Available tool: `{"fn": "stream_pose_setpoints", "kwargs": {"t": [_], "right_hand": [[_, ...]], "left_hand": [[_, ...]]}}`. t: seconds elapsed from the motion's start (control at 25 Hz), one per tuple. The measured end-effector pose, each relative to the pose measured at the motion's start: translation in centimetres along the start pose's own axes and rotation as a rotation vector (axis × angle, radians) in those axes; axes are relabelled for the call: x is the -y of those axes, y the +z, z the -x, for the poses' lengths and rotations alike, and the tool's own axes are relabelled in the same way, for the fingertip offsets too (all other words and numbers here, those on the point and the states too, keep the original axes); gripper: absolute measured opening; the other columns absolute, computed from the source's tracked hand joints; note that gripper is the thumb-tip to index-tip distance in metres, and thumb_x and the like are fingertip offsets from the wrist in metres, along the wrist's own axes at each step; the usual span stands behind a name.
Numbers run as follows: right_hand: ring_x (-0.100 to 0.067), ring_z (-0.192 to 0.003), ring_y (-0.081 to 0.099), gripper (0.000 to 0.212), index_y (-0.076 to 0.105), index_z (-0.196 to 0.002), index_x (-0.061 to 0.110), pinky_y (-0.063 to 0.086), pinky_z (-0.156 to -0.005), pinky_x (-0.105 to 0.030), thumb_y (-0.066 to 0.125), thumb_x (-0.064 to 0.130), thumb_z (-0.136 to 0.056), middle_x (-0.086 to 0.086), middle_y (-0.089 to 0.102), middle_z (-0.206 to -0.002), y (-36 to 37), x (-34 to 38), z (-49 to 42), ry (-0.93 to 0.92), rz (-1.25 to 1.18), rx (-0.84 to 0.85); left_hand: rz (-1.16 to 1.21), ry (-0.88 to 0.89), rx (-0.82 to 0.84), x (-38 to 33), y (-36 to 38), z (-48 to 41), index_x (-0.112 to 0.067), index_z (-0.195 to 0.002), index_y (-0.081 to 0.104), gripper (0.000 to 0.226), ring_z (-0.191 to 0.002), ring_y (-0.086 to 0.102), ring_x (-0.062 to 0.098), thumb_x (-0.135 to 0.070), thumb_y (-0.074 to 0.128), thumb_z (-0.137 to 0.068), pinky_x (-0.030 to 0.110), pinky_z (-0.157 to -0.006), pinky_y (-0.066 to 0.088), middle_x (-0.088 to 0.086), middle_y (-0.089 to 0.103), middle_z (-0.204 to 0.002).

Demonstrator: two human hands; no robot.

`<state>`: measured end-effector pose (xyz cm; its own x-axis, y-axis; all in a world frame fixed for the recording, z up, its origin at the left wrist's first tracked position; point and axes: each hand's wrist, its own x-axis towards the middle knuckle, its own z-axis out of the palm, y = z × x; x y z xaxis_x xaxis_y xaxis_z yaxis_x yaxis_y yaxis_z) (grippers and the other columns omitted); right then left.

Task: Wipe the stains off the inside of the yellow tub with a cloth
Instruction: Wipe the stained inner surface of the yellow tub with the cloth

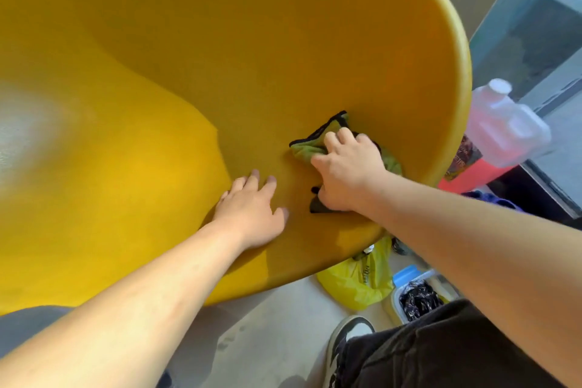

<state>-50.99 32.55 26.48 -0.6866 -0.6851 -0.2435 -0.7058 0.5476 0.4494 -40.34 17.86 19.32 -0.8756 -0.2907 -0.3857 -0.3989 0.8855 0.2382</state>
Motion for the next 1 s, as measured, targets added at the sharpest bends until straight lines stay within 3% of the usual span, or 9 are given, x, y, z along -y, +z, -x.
{"fn": "stream_pose_setpoints", "kwargs": {"t": [0.16, 0.28, 0.44, 0.56, 0.64, 0.72, 0.84, 1.0], "right_hand": [[-0.033, -0.119, 0.042, 0.047, 0.059, -0.125, 0.025, 0.041, -0.093, -0.043, 0.058, 0.046, -0.083, -0.009, 0.046, -0.132, -3.7, -10.3, -1.8, 0.155, 0.365, -0.201], [-0.035, -0.120, 0.042, 0.052, 0.064, -0.122, 0.023, 0.038, -0.105, -0.048, 0.058, 0.051, -0.079, -0.009, 0.048, -0.130, -5.9, -14.8, -1.8, 0.230, 0.406, -0.327], [-0.041, -0.124, 0.043, 0.057, 0.067, -0.123, 0.009, 0.027, -0.116, -0.059, 0.051, 0.048, -0.083, -0.019, 0.052, -0.132, -0.6, -7.1, 0.4, 0.079, 0.265, -0.245], [-0.034, -0.132, 0.038, 0.053, 0.056, -0.137, 0.020, 0.024, -0.120, -0.053, 0.040, 0.050, -0.096, -0.009, 0.044, -0.142, 1.5, -3.9, 0.7, -0.131, 0.091, -0.093], [-0.033, -0.136, 0.038, 0.048, 0.055, -0.138, 0.022, 0.025, -0.121, -0.053, 0.042, 0.045, -0.098, -0.008, 0.044, -0.145, 1.1, -5.5, -2.2, -0.170, 0.131, -0.178], [-0.037, -0.137, 0.038, 0.045, 0.060, -0.134, 0.017, 0.024, -0.120, -0.056, 0.051, 0.039, -0.095, -0.012, 0.044, -0.146, 0.0, -8.9, -6.2, -0.099, 0.290, -0.319], [-0.042, -0.148, 0.023, 0.055, 0.051, -0.143, 0.014, 0.015, -0.124, -0.056, 0.054, 0.035, -0.092, -0.017, 0.027, -0.159, -4.8, -14.6, -12.7, 0.100, 0.487, -0.472], [-0.044, -0.153, 0.014, 0.052, 0.053, -0.141, 0.006, 0.007, -0.127, -0.056, 0.058, 0.028, -0.094, -0.020, 0.019, -0.166, -8.5, -14.9, -19.2, 0.180, 0.345, -0.679]], "left_hand": [[-0.097, -0.010, 0.029, -0.2, -0.2, -0.2, -0.027, -0.163, 0.015, 0.082, -0.153, 0.013, 0.034, -0.064, 0.036, -0.093, 0.048, -0.120, 0.028, 0.009, 0.008, -0.171], [-0.105, 0.004, 0.026, -0.3, -0.6, -0.2, -0.028, -0.163, 0.015, 0.082, -0.152, 0.016, 0.033, -0.066, 0.037, -0.093, 0.046, -0.118, 0.031, 0.009, 0.010, -0.171], [-0.097, 0.031, 0.037, 0.3, -1.2, -0.5, -0.034, -0.159, 0.028, 0.079, -0.148, 0.025, 0.033, -0.069, 0.040, -0.089, 0.045, -0.115, 0.036, 0.006, 0.023, -0.167], [-0.085, 0.071, 0.036, 1.4, -2.8, -2.0, -0.039, -0.147, 0.045, 0.066, -0.136, 0.039, 0.029, -0.064, 0.053, -0.086, 0.044, -0.106, 0.045, 0.001, 0.041, -0.149], [-0.076, 0.088, 0.014, 2.5, -4.0, -3.7, -0.038, -0.146, 0.046, 0.064, -0.134, 0.041, 0.027, -0.056, 0.061, -0.087, 0.045, -0.105, 0.047, -0.001, 0.042, -0.145], [-0.076, 0.080, -0.034, 3.7, -5.0, -5.9, -0.032, -0.151, 0.041, 0.068, -0.140, 0.037, 0.028, -0.053, 0.061, -0.089, 0.047, -0.107, 0.045, 0.002, 0.036, -0.153], [-0.127, 0.059, -0.163, 5.2, -7.3, -10.1, -0.031, -0.159, 0.024, 0.080, -0.153, 0.016, 0.033, -0.059, 0.057, -0.092, 0.053, -0.117, 0.032, 0.008, 0.012, -0.169], [-0.302, -0.088, -0.226, 6.5, -10.9, -15.8, -0.033, -0.160, -0.015, 0.117, -0.153, -0.021, 0.039, -0.083, 0.052, -0.078, 0.072, -0.118, 0.004, 0.010, -0.030, -0.166]]}}
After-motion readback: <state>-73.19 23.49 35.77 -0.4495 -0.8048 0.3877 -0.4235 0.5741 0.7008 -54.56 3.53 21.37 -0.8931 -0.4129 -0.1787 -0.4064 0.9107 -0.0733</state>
